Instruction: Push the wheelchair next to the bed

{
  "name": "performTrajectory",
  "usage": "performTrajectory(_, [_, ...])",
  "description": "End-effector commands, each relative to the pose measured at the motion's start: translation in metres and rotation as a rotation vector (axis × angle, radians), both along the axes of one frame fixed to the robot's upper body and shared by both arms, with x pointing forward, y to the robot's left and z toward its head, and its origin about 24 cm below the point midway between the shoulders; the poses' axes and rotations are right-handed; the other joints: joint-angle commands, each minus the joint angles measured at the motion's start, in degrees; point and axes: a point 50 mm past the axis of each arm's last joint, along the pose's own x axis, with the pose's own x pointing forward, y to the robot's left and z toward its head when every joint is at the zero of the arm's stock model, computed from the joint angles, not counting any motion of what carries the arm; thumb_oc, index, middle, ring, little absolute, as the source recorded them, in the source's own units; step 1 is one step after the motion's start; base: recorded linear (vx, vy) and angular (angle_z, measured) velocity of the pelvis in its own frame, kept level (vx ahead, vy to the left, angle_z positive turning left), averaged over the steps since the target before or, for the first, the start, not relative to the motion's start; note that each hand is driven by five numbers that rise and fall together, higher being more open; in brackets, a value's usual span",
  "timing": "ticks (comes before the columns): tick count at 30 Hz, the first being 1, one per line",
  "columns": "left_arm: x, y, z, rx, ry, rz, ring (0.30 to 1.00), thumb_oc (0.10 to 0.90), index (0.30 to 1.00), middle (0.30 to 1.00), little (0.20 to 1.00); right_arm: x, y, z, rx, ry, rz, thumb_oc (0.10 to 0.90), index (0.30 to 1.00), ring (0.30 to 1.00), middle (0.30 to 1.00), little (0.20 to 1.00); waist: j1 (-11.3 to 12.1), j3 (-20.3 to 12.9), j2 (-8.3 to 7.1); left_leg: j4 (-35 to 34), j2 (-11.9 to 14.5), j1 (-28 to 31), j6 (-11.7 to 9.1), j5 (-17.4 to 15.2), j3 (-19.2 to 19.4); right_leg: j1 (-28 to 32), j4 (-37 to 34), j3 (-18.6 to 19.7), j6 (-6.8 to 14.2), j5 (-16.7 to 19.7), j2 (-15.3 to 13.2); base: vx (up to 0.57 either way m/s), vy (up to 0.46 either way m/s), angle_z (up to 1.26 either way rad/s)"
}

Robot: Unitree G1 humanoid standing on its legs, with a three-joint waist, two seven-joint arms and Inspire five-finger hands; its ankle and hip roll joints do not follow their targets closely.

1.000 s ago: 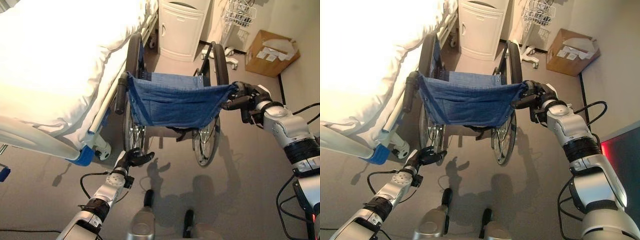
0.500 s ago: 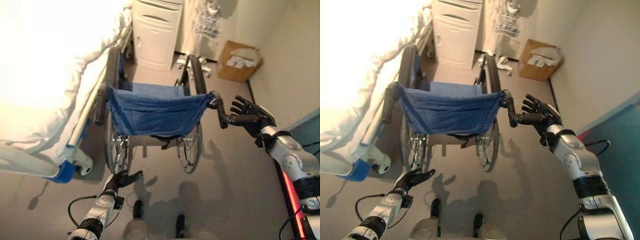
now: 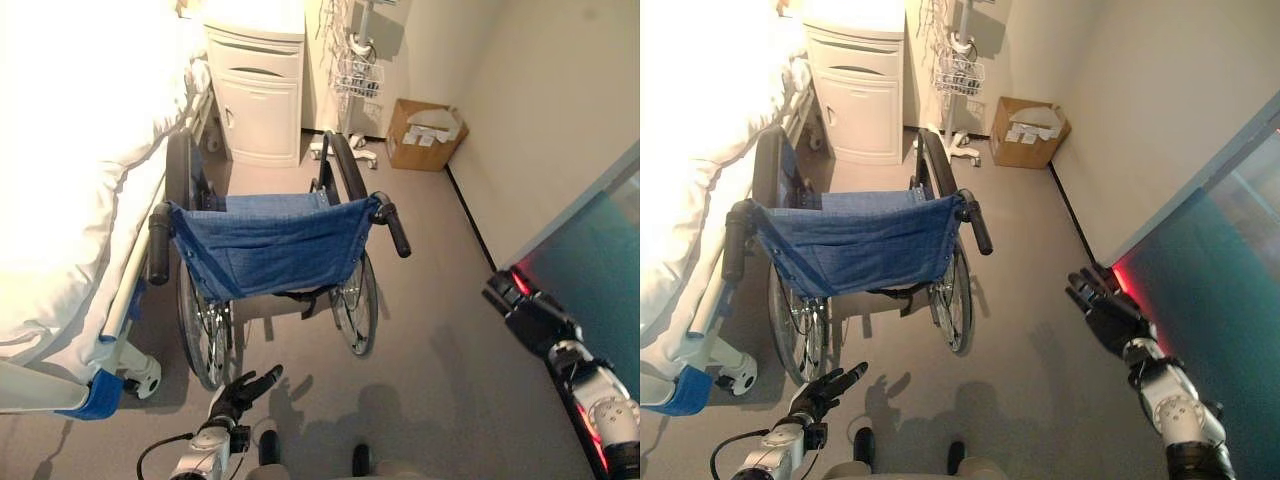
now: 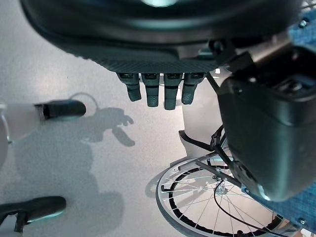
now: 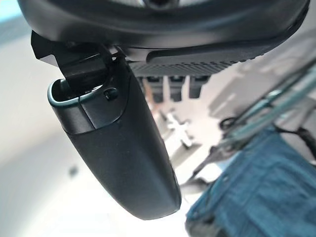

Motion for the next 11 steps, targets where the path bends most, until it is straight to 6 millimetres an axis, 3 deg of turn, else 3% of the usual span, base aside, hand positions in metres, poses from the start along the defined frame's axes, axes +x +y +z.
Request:
performTrajectory(1, [0.022, -0.008, 0.017, 0.032, -0.164, -0.110, 0.900, 0.800, 0.900, 0.900, 0.900, 0.019, 0.026, 0.014, 0.024, -0.247, 0.172, 0.800, 0.900, 0.900, 0.900, 0.900, 0.73, -0.95, 0.44, 6.80, -0.32, 1.51, 1.96, -13.41, 0.03, -4.26, 5.62, 0.43, 2.86, 3.92, -0.91, -0.01, -0.040, -0.02])
performTrajectory(5, [0.021, -0.024, 0.014, 0.003, -0.176, -0.195, 0.900, 0.800, 0.900, 0.900, 0.900, 0.007, 0.076, -0.031, 0.049, -0.130, 0.193, 0.800, 0.900, 0.900, 0.900, 0.900, 1.45, -0.78, 1.62, 6.63, -0.92, 1.61, 2.20, -13.25, -0.57, -4.06, 5.43, 0.03, 2.68, 3.37, -1.11, 0.00, 0.000, 0.00])
performTrajectory(7, [0.023, -0.037, 0.013, -0.023, -0.195, -0.237, 0.900, 0.800, 0.900, 0.900, 0.900, 0.000, 0.103, -0.053, 0.009, -0.059, 0.181, 0.800, 0.900, 0.900, 0.900, 0.900, 2.10, -0.54, 3.16, 6.54, -1.39, 1.79, 2.33, -13.18, -1.17, -3.90, 5.58, -0.36, 2.43, 2.60, -1.33, 0.02, 0.086, 0.02])
performTrajectory(11, [0.026, -0.058, 0.012, -0.081, -0.222, -0.258, 0.900, 0.800, 0.900, 0.900, 0.900, -0.008, 0.120, -0.073, -0.053, 0.019, 0.196, 0.800, 0.900, 0.900, 0.900, 0.900, 3.13, -0.22, 6.00, 6.15, -2.09, 2.18, 2.40, -13.04, -2.23, -3.22, 5.38, -1.05, 2.15, 1.41, -1.96, 0.02, 0.113, 0.03])
